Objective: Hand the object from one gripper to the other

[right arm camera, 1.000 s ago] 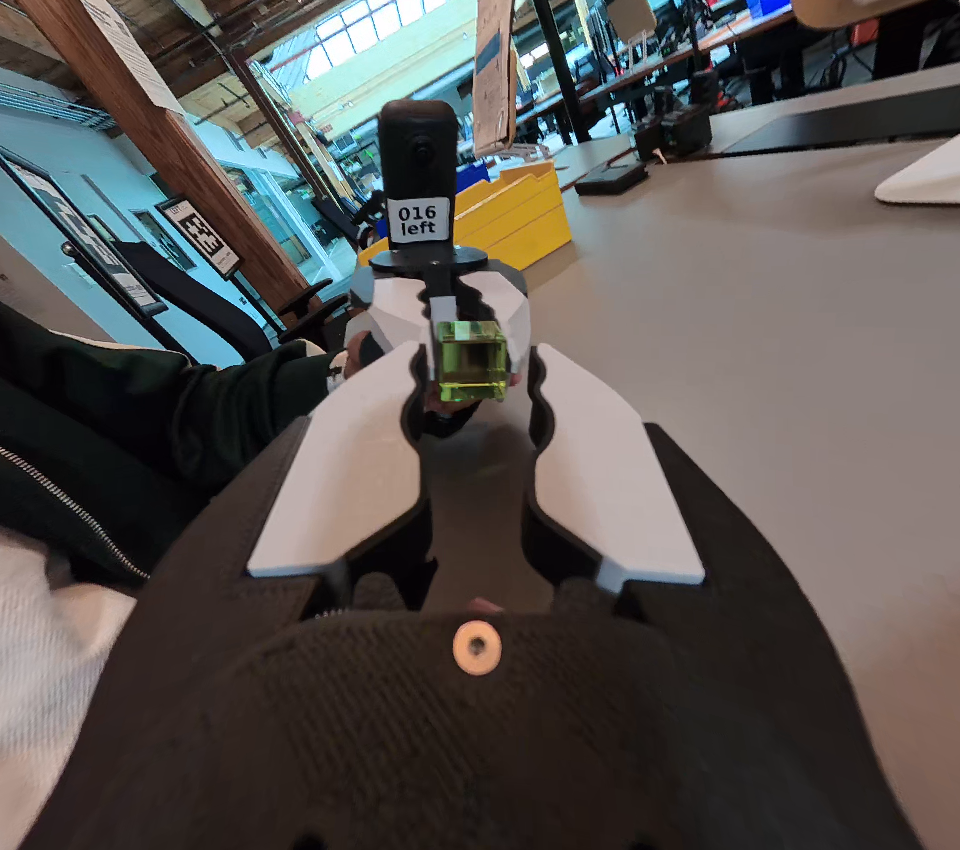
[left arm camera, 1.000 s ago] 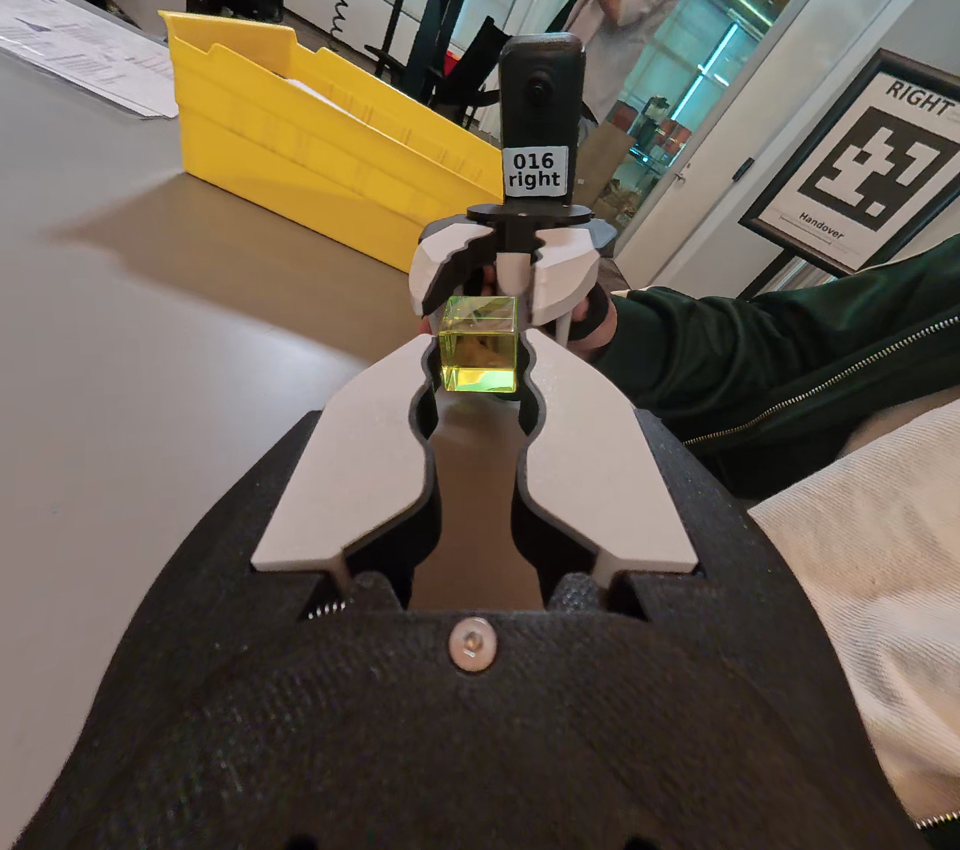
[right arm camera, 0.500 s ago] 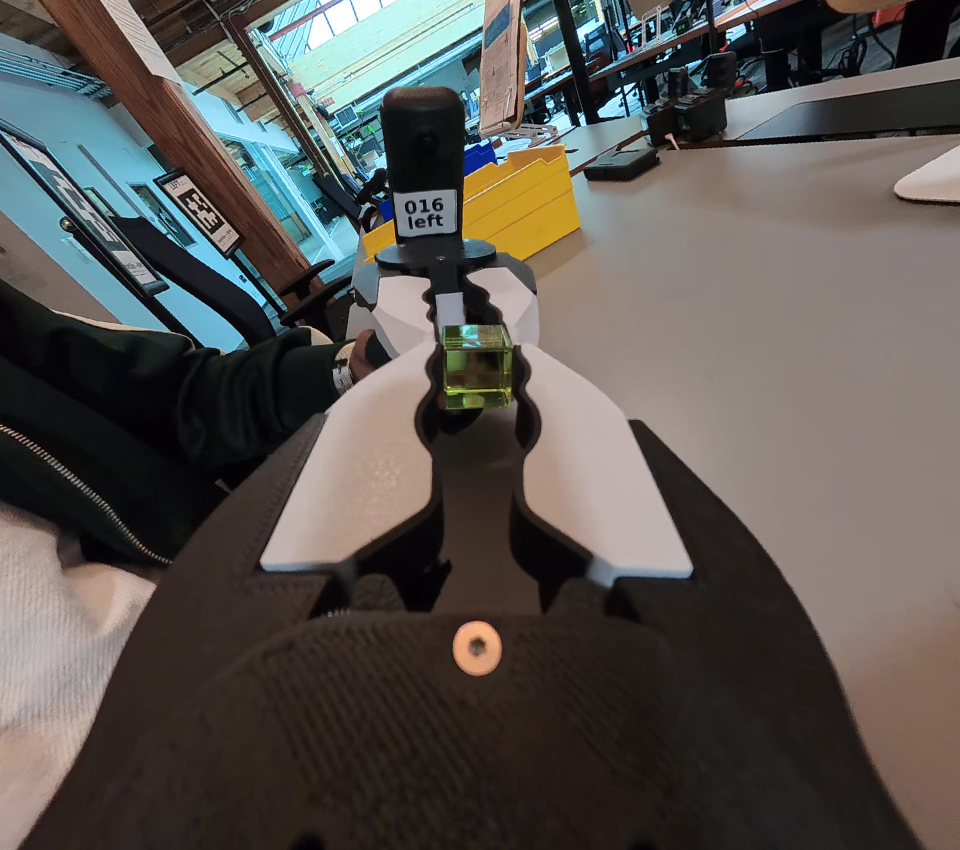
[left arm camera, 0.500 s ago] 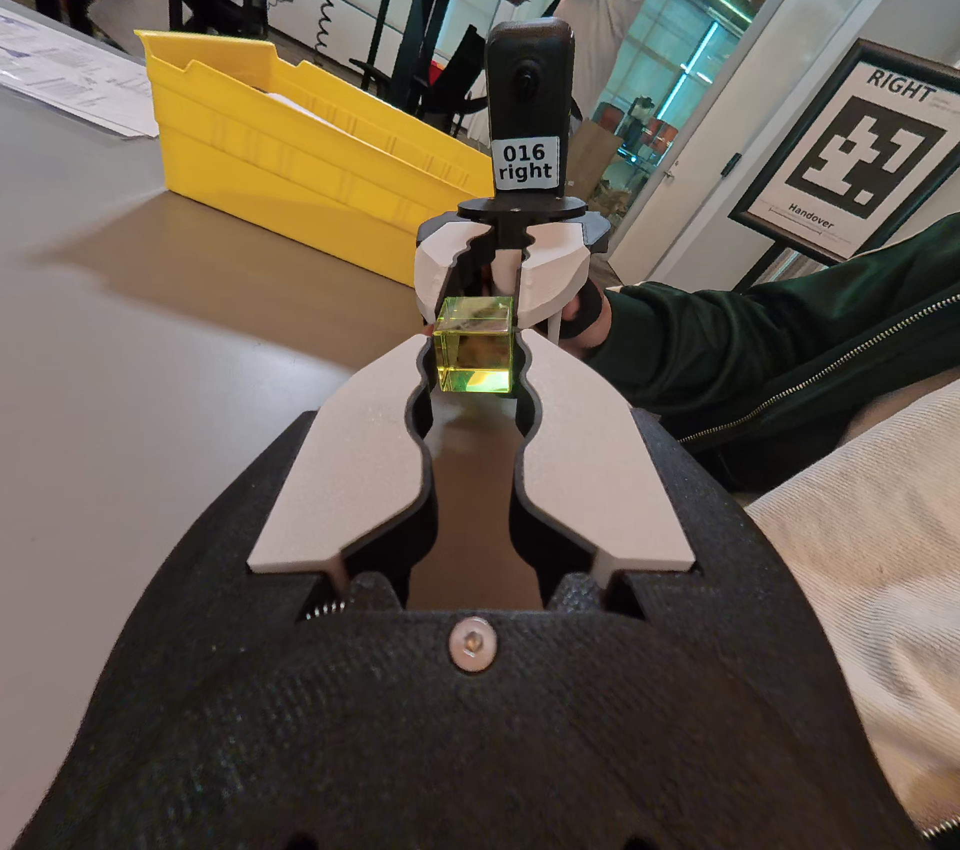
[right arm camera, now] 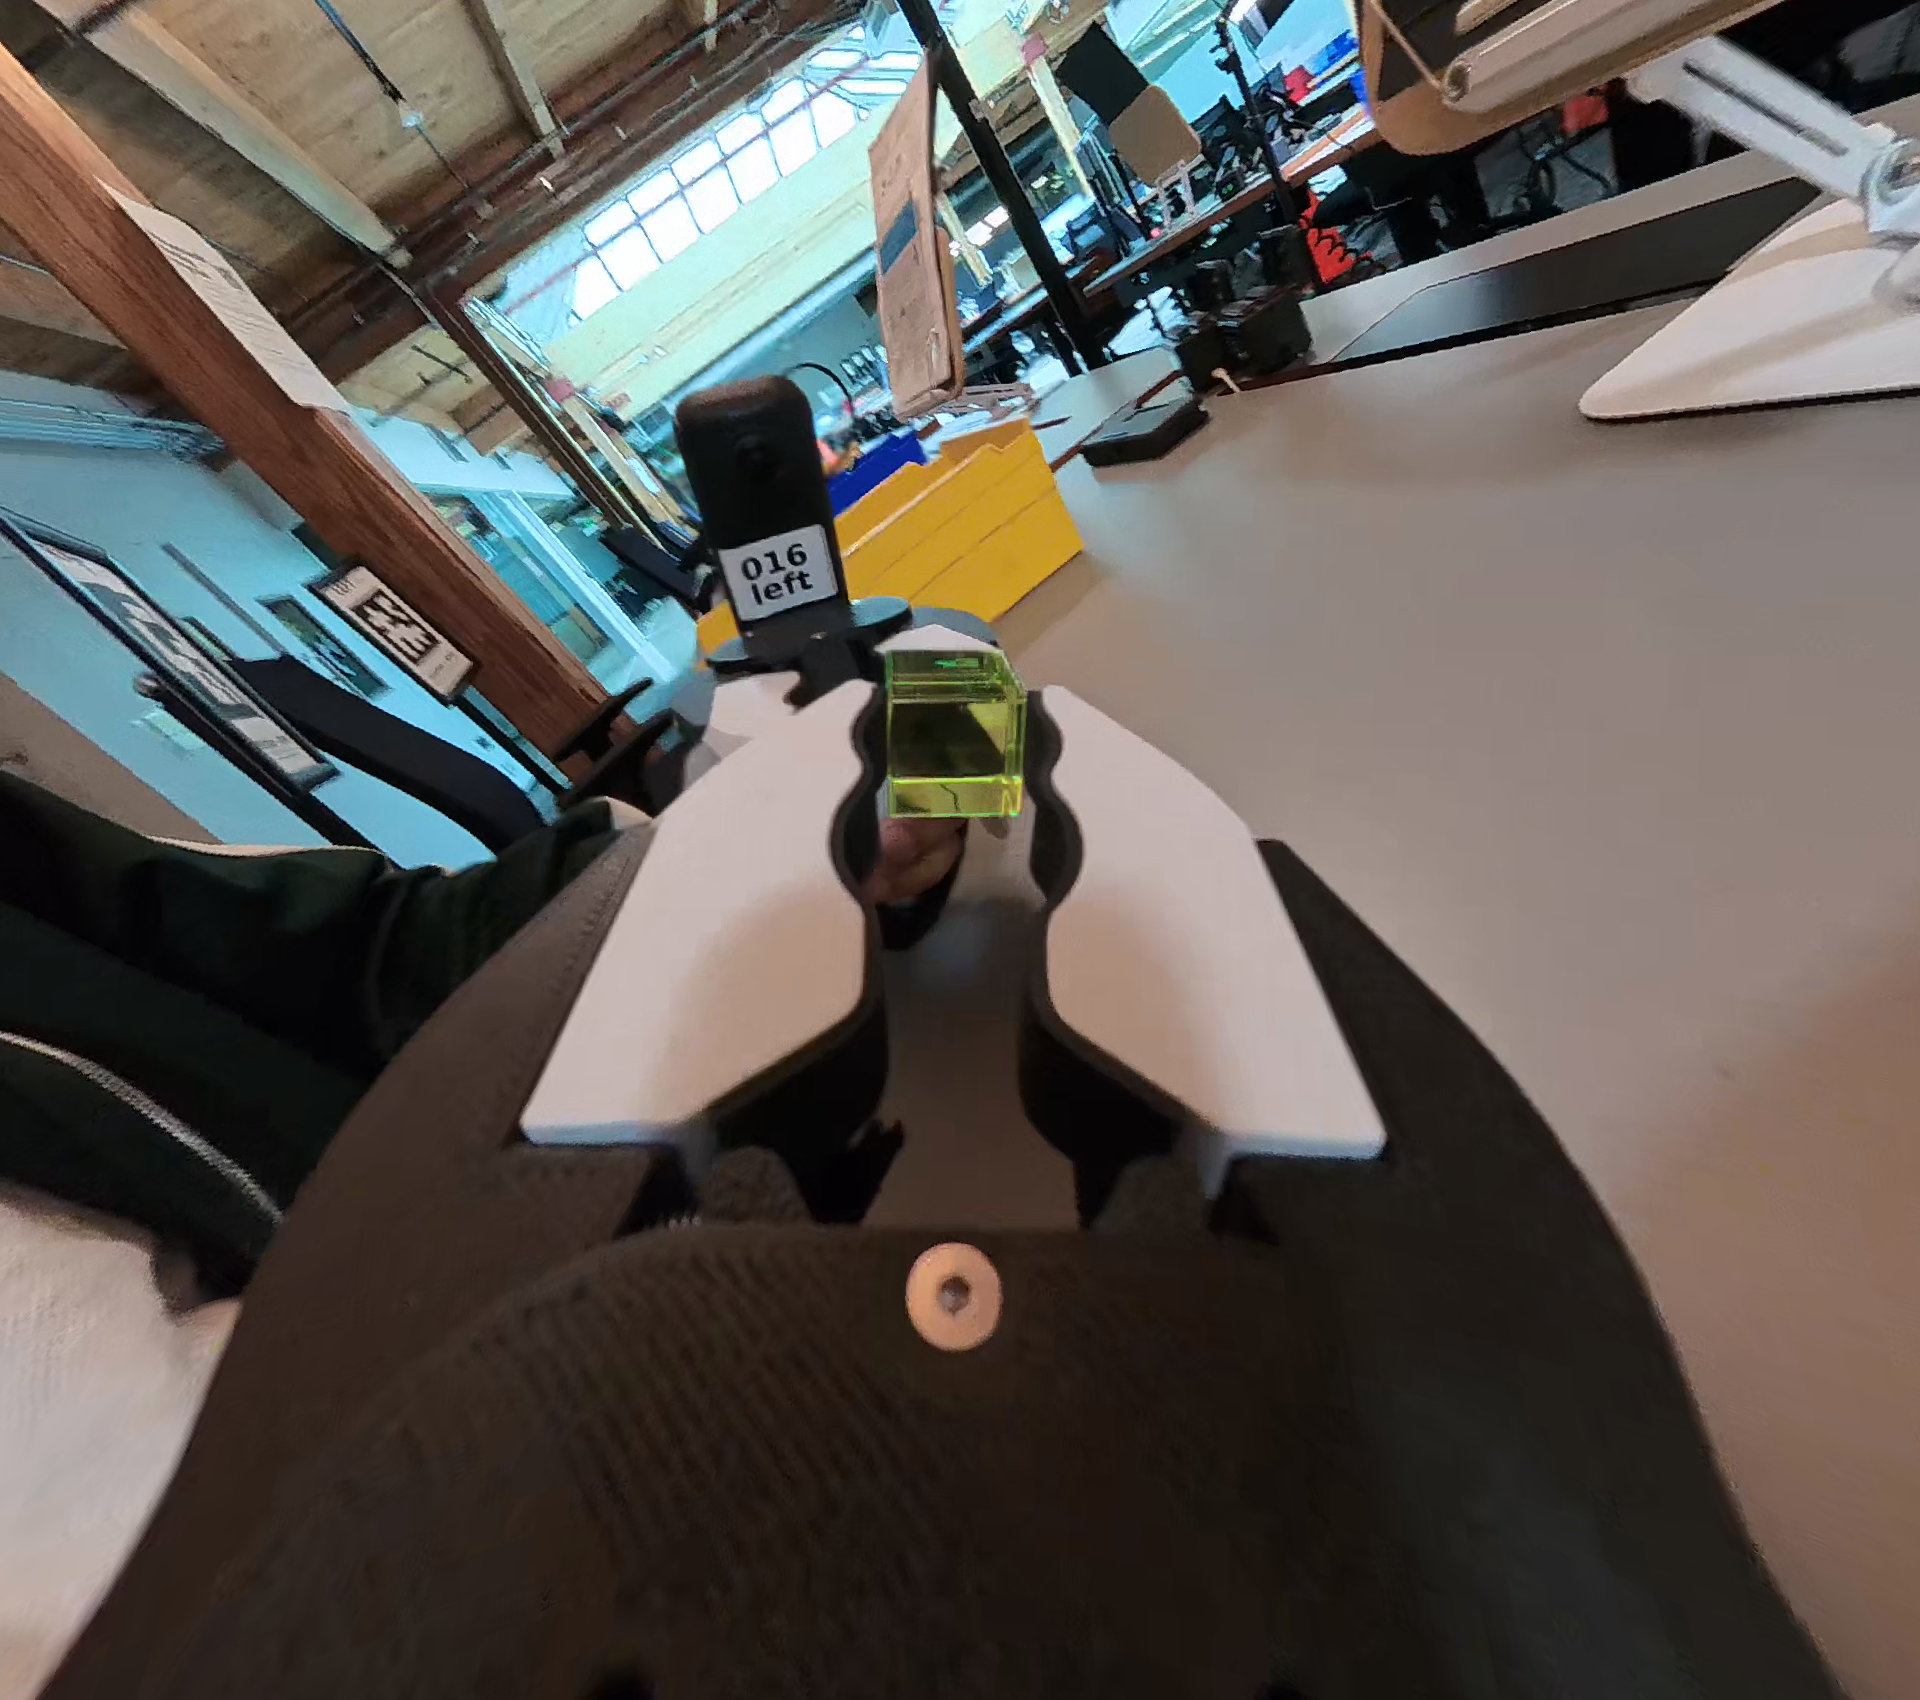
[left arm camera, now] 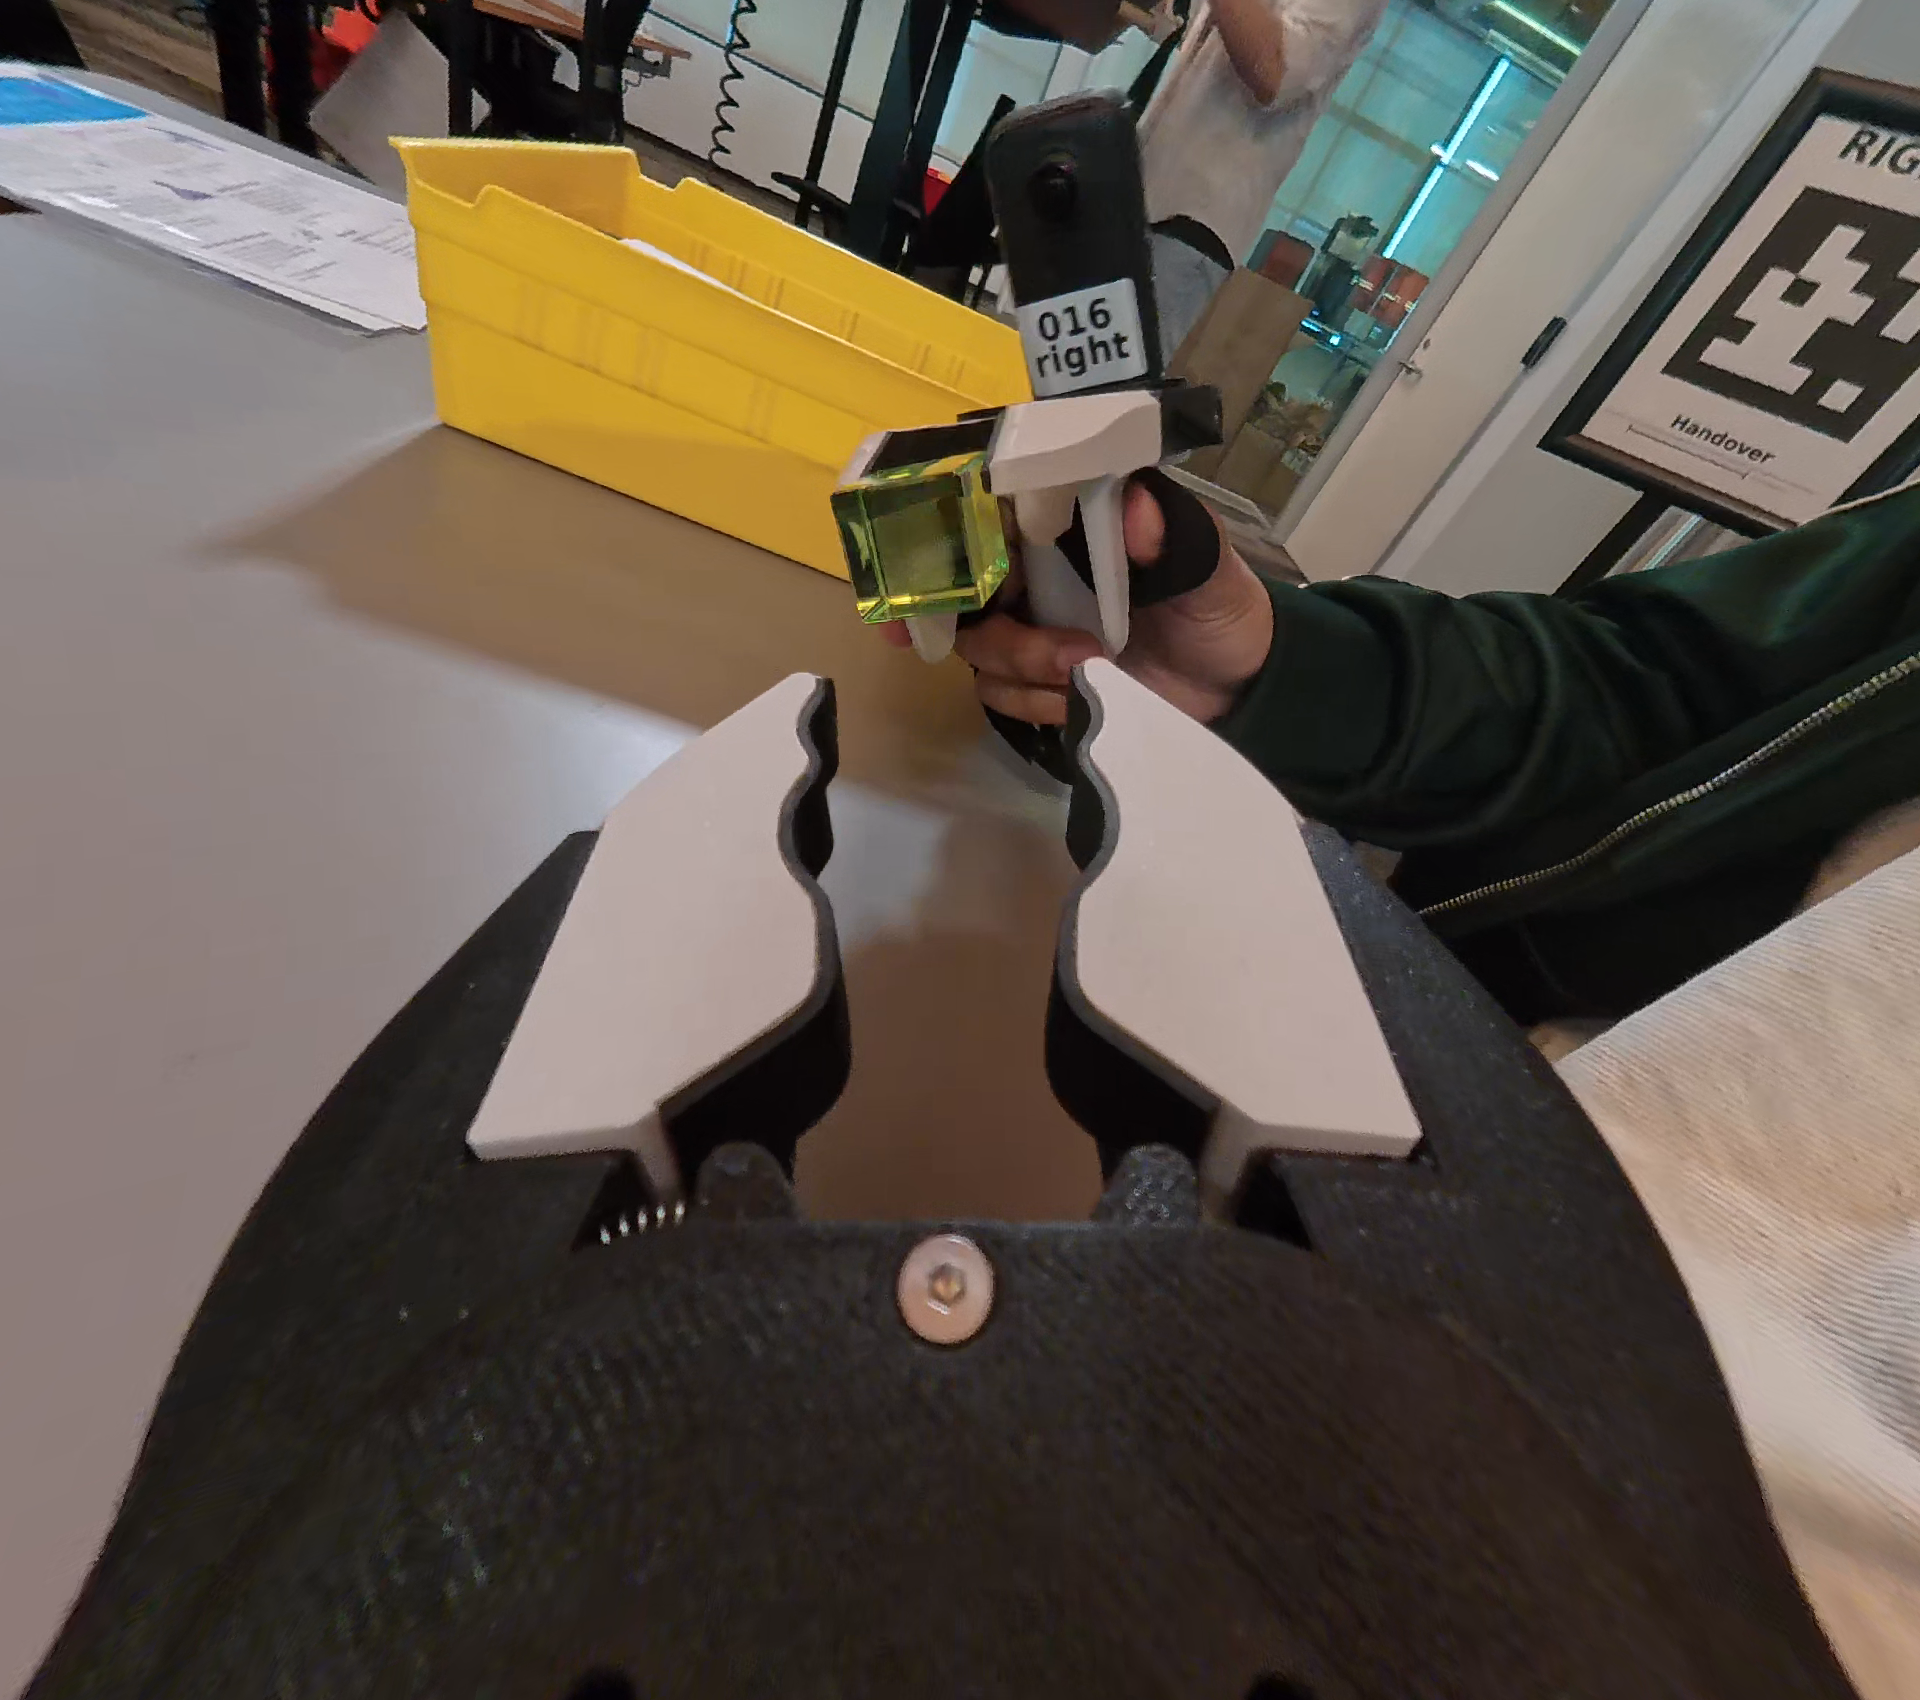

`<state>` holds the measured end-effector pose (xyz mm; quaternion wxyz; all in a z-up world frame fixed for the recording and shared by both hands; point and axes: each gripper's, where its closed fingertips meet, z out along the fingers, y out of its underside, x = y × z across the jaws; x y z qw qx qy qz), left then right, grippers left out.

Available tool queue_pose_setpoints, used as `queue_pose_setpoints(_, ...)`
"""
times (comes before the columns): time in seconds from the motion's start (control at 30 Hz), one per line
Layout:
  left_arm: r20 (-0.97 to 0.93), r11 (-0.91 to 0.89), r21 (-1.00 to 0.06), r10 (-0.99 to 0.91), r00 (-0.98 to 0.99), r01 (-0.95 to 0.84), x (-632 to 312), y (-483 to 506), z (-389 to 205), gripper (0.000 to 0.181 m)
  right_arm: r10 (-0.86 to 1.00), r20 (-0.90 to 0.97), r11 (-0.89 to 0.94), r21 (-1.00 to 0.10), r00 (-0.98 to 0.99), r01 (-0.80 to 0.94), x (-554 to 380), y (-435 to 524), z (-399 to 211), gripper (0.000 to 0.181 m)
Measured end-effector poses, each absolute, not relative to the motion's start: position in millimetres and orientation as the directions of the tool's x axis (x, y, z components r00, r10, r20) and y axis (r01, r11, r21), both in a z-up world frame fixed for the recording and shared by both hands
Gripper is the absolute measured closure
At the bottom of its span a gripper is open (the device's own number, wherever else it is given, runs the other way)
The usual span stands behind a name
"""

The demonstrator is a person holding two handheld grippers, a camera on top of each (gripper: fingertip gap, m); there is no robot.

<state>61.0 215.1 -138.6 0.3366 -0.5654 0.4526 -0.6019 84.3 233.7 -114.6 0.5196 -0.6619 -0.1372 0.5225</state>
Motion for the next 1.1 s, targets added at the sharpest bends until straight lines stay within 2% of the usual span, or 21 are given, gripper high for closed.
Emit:
queue_pose_setpoints(0.1, 0.474, -0.463, -0.879, -0.875, -0.101, -0.115, 59, 223, -143, 0.142, 0.722, -0.409, -0.349, -0.912, 0.557, -0.217, 83, 235, -123, 0.156)
queue_pose_setpoints(0.2, 0.562, -0.559, -0.810, -0.826, 0.036, -0.177, 56, 240, -165, 0.140, 0.653, -0.093, -0.260, -0.960, 0.752, 0.107, 87, 242, -142, 0.156)
queue_pose_setpoints(0.33, 0.581, -0.589, -0.775, -0.807, 0.110, -0.228, 57, 242, -178, 0.138, 0.596, 0.317, -0.188, -0.838, 0.738, 0.512, 80, 242, -163, 0.156)
queue_pose_setpoints(0.5, 0.561, -0.561, -0.771, -0.822, 0.097, -0.300, 61, 230, -183, 0.140, 0.558, 0.628, -0.091, -0.603, 0.542, 0.793, 63, 235, -175, 0.156)
queue_pose_setpoints(0.63, 0.539, -0.531, -0.772, -0.838, 0.082, -0.350, 66, 220, -186, 0.139, 0.528, 0.745, -0.048, -0.453, 0.407, 0.890, 57, 232, -180, 0.156)
queue_pose_setpoints(0.73, 0.508, -0.509, -0.776, -0.854, 0.110, -0.371, 65, 221, -193, 0.151, 0.489, 0.816, -0.012, -0.348, 0.309, 0.938, 54, 231, -180, 0.156)
queue_pose_setpoints(0.83, 0.507, -0.509, -0.779, -0.855, 0.110, -0.366, 65, 222, -190, 0.152, 0.443, 0.862, 0.005, -0.277, 0.246, 0.961, 53, 231, -178, 0.155)
queue_pose_setpoints(0.9, 0.495, -0.500, -0.786, -0.861, 0.114, -0.364, 65, 223, -189, 0.152, 0.434, 0.866, 0.010, -0.281, 0.249, 0.960, 53, 232, -177, 0.155)
queue_pose_setpoints(1.0, 0.512, -0.516, -0.785, -0.852, 0.110, -0.343, 65, 225, -186, 0.152, 0.434, 0.846, 0.025, -0.357, 0.311, 0.934, 53, 234, -173, 0.154)
queue_pose_setpoints(1.07, 0.535, -0.539, -0.782, -0.838, 0.108, -0.314, 63, 228, -182, 0.152, 0.436, 0.807, 0.017, -0.449, 0.398, 0.893, 56, 239, -171, 0.116)
queue_pose_setpoints(1.1, 0.548, -0.553, -0.779, -0.829, 0.107, -0.295, 62, 231, -181, 0.152, 0.459, 0.768, -0.008, -0.499, 0.447, 0.866, 59, 240, -173, 0.106)
